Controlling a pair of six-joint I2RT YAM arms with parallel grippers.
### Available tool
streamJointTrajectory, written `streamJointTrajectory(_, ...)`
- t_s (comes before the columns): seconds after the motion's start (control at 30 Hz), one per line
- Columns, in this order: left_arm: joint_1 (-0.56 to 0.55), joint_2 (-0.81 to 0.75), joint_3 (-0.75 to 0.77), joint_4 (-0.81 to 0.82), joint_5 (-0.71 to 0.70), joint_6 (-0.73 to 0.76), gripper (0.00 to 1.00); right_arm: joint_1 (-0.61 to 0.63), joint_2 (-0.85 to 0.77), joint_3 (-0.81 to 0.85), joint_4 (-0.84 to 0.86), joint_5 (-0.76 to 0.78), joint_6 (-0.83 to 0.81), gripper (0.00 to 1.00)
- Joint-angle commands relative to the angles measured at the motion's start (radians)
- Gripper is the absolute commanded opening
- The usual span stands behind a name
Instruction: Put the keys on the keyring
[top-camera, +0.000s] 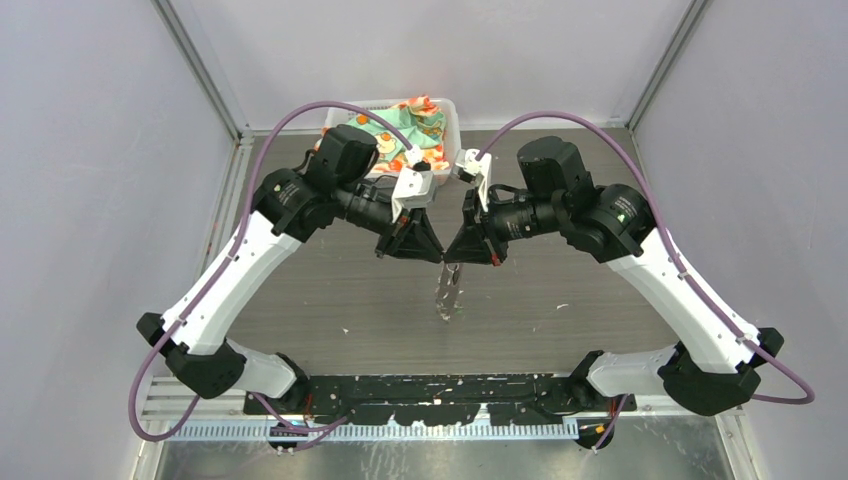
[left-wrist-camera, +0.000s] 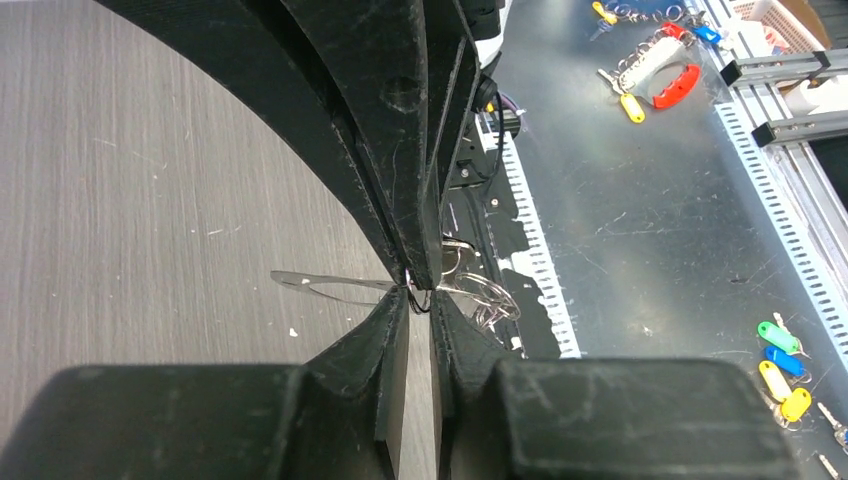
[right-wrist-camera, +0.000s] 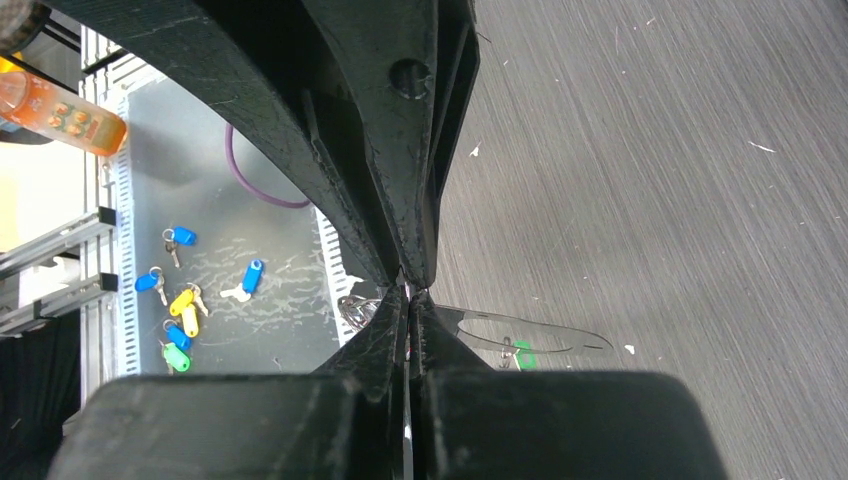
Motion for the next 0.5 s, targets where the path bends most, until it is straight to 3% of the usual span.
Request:
streamJointTrajectory(0.0,-0.002,-0.014,0.035,-0.025,0.003,0.030,0.13,0.008,-0.007,0.040,0.023,-0.004,-0.011,0.01)
streamJointTrajectory(0.27,-0.006,-0.013,-0.003,0.014,-0.003,0.033,0.01,0.020,0.006,0.057,0.030,-0.010,-0.006,0.01)
streamJointTrajectory(0.37,-0.006,-0.007,-0.007,0.023,-0.013,0.035,0.00,0.024,0.006,0.054,0.045,-0.016,0.003,0.01)
streamJointTrajectory(0.47,-0.006,-0.005,-0.010,0.029,-0.018,0.030,0.00,0.024,-0.006,0.034,0.089,0.008,0.027,0.11)
